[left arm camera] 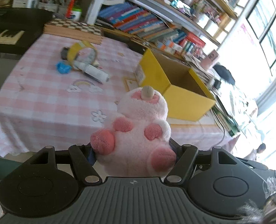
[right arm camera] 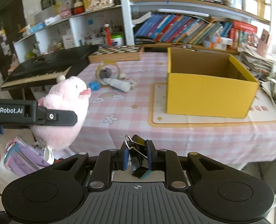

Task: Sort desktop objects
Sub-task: 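Carry the plush pig with the left tool while the right tool carries the clip to the yellow box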

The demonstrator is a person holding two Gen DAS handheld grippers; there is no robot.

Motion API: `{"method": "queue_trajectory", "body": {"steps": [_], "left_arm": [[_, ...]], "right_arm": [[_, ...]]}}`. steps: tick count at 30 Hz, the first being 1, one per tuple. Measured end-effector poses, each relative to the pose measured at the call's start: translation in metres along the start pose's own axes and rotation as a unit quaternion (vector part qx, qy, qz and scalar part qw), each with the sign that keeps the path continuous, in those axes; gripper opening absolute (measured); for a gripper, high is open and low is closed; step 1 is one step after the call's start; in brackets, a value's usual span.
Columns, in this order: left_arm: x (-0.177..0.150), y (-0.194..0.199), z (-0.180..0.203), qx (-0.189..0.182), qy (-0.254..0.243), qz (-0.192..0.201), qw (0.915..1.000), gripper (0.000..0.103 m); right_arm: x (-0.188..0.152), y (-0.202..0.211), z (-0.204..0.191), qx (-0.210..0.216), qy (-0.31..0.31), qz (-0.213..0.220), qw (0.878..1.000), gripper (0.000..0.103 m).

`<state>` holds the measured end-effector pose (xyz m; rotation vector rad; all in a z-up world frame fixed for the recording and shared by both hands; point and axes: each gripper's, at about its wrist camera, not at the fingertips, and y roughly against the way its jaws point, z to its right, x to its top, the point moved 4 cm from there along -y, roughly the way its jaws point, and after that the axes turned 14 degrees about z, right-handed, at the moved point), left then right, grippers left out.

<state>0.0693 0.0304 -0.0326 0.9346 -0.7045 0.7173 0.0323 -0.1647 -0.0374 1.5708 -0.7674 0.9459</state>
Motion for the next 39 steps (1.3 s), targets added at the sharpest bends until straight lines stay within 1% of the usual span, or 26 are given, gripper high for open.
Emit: {"method": "queue_trajectory", "body": {"steps": [9,15,32,39], "left_arm": [[-0.009,-0.030,0.034,-0.050,-0.027,-0.036,0.9978,0.067],[-0.010,-0.045,0.057,-0.073,-0.046,-0.047,0.9951,0.068],[-0.008,-0.092,0.105,-0.096,-0.069,-0.069,0.9907,0.067],[-0.006,-0.110,0.122,-0.094,-0.072,-0.070,0.9904,0.068]], "right_arm": [[-0.008,0.012,0.034,-0.048,-0.030,-0.004,0.998,0.019],[-0.008,0.015,0.056,-0.068,-0.048,-0.002,0.997,0.019],[0.002,0.003,0.107,-0.080,-0.059,-0.009,0.995,0.019],[0.010,-0.009,0.128,-0.072,-0.057,-0.013,0.996,0.019]]}}
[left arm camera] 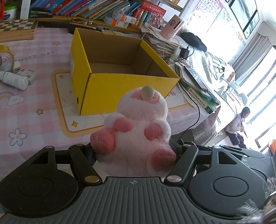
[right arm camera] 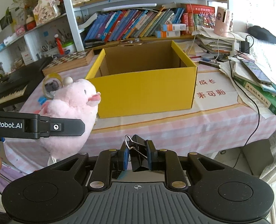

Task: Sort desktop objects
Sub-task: 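Carry the plush pig with the left tool while the right tool carries the clip to the yellow box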

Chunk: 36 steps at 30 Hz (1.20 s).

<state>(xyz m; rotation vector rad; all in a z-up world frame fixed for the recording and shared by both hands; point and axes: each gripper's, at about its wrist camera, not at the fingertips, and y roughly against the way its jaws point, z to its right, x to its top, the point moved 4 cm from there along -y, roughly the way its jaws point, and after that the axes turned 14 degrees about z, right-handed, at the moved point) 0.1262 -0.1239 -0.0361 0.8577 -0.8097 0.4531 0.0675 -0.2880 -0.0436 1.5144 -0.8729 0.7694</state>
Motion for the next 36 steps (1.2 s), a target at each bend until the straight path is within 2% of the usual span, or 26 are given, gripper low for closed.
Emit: {"method": "queue_trajectory", "body": {"steps": [12,22,29,36], "left_arm": [[0.016,-0.031,0.017,0.017,0.001,0.010,0.9998,0.068],[0.058,-0.052,0.033,0.038,-0.013,0.059,0.9974,0.068],[0.091,-0.068,0.039,0.051,-0.024,0.096,0.9938,0.068],[0.115,-0.096,0.036,0.073,-0.050,0.100,0.9910,0.068]], "right_arm": [[0.022,-0.024,0.028,0.027,0.010,0.005,1.000,0.019],[0.068,-0.044,0.048,0.066,0.014,0.049,0.996,0.019],[0.105,-0.064,0.051,0.093,0.044,0.090,0.991,0.019],[0.130,-0.100,0.056,0.108,0.100,0.110,0.983,0.019]]}}
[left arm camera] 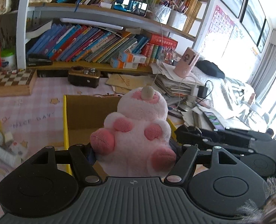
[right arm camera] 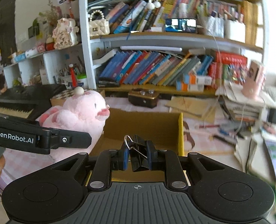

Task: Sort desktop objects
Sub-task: 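Carry the plush pig with the left tool while the right tool carries the clip to the yellow box, then open the left gripper to drop the plush pig in the box while the right gripper releases the clip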

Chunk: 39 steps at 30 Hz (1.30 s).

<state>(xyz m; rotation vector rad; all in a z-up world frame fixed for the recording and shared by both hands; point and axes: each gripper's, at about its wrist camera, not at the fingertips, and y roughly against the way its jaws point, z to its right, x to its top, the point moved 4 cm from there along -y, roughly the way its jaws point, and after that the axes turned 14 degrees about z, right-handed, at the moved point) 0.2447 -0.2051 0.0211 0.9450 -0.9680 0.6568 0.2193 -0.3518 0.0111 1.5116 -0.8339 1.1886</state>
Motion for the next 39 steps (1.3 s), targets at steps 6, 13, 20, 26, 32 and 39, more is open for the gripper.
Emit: {"method": "queue_trajectory", "body": {"steps": [6,13,20,26,32,39], "left_arm": [[-0.004,-0.040,-0.007,0.026,-0.028,-0.025,0.9990,0.068],[-0.017,-0.093,-0.017,0.061,-0.065,-0.062,0.9941,0.068],[-0.024,-0.135,-0.019,0.085,-0.111,-0.108,0.9843,0.068],[-0.027,-0.150,-0.021,0.104,-0.130,-0.135,0.9767,0.069],[-0.033,-0.154,-0.020,0.118,-0.156,-0.156,0.9683,0.070],[-0.033,-0.147,-0.017,0.127,-0.136,-0.150,0.9711,0.072]], "right_arm": [[-0.009,-0.046,0.009,0.021,0.058,-0.027,0.998,0.019],[-0.032,-0.103,0.016,0.054,0.104,-0.103,0.988,0.019],[-0.046,-0.154,0.012,0.082,0.215,-0.159,0.960,0.019],[-0.057,-0.179,0.008,0.113,0.272,-0.199,0.935,0.019],[-0.068,-0.183,-0.001,0.149,0.322,-0.225,0.907,0.019],[-0.074,-0.170,-0.010,0.198,0.383,-0.199,0.880,0.020]]}}
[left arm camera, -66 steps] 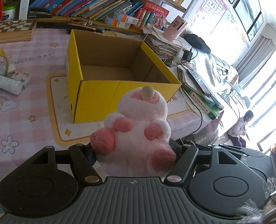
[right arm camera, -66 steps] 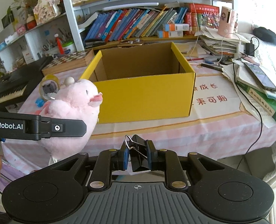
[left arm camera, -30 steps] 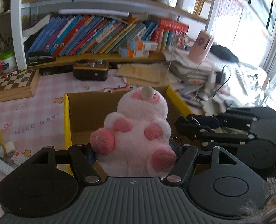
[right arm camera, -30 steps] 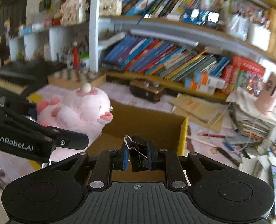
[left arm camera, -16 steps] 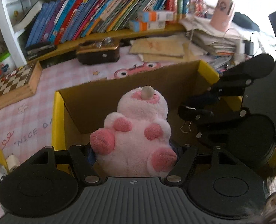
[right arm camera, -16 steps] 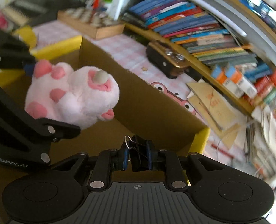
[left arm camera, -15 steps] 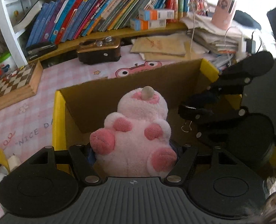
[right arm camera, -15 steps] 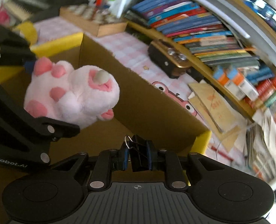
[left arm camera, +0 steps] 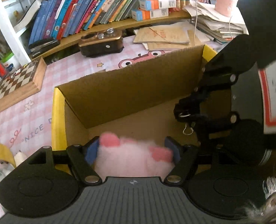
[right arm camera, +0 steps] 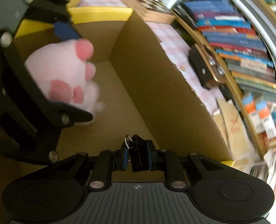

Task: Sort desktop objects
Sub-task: 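Open the left gripper to drop the plush pig in the box while the right gripper releases the clip, then lift both tools out of the yellow box and move back over the table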

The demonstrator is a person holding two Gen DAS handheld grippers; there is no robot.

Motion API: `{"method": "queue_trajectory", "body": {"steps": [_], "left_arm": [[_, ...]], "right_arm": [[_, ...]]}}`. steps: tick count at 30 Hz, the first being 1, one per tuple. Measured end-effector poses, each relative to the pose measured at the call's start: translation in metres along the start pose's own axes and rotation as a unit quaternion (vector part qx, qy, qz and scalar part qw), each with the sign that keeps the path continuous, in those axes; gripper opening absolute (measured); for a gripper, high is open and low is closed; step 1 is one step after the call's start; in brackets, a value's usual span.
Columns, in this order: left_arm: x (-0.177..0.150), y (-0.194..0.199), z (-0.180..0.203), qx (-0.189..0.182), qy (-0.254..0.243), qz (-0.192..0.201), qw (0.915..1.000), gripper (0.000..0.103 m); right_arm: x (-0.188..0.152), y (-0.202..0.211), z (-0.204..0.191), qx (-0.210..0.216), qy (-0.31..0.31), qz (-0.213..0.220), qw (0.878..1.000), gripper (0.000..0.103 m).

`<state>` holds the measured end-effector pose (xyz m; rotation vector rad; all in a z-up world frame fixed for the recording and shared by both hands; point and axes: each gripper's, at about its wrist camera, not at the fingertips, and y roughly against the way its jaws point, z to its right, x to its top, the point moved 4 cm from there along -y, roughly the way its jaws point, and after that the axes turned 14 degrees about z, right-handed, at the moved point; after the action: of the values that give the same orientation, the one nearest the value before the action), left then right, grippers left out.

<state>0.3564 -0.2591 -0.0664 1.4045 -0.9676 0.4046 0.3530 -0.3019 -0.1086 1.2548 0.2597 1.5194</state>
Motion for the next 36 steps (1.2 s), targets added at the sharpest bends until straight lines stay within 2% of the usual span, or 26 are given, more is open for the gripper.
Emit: {"method": "queue_trajectory", "body": {"steps": [6,7,9,12,17,26,29,32,36], "left_arm": [[-0.003,0.001,0.001,-0.002,-0.002,-0.001,1.0000,0.075],[-0.002,0.002,0.001,-0.002,0.001,0.001,1.0000,0.078],[-0.003,0.008,-0.001,0.000,0.008,0.012,0.9999,0.084],[-0.001,0.021,-0.007,-0.004,0.022,0.037,0.9991,0.090],[0.006,0.049,-0.013,-0.001,0.035,0.089,0.9955,0.093],[0.011,0.112,-0.030,0.013,0.073,0.176,0.9816,0.099],[0.008,0.132,-0.034,0.014,0.083,0.195,0.9772,0.100],[0.002,0.148,-0.040,0.016,0.094,0.211,0.9728,0.102],[-0.009,0.170,-0.052,0.030,0.114,0.229,0.9662,0.103]], "right_arm": [[0.004,0.000,-0.002,-0.012,0.000,-0.004,1.000,0.022],[0.004,0.000,-0.001,-0.017,-0.001,-0.001,1.000,0.023],[0.003,0.003,0.002,-0.026,-0.013,0.006,1.000,0.037],[0.005,0.015,0.010,-0.031,-0.051,0.030,0.998,0.051],[0.010,0.043,0.029,-0.059,-0.135,0.072,0.986,0.051],[0.009,0.111,0.038,-0.122,-0.276,0.145,0.942,0.052],[0.005,0.133,0.032,-0.140,-0.314,0.165,0.924,0.054],[0.002,0.155,0.027,-0.165,-0.349,0.187,0.903,0.060],[-0.004,0.177,0.021,-0.191,-0.392,0.205,0.876,0.060]]}}
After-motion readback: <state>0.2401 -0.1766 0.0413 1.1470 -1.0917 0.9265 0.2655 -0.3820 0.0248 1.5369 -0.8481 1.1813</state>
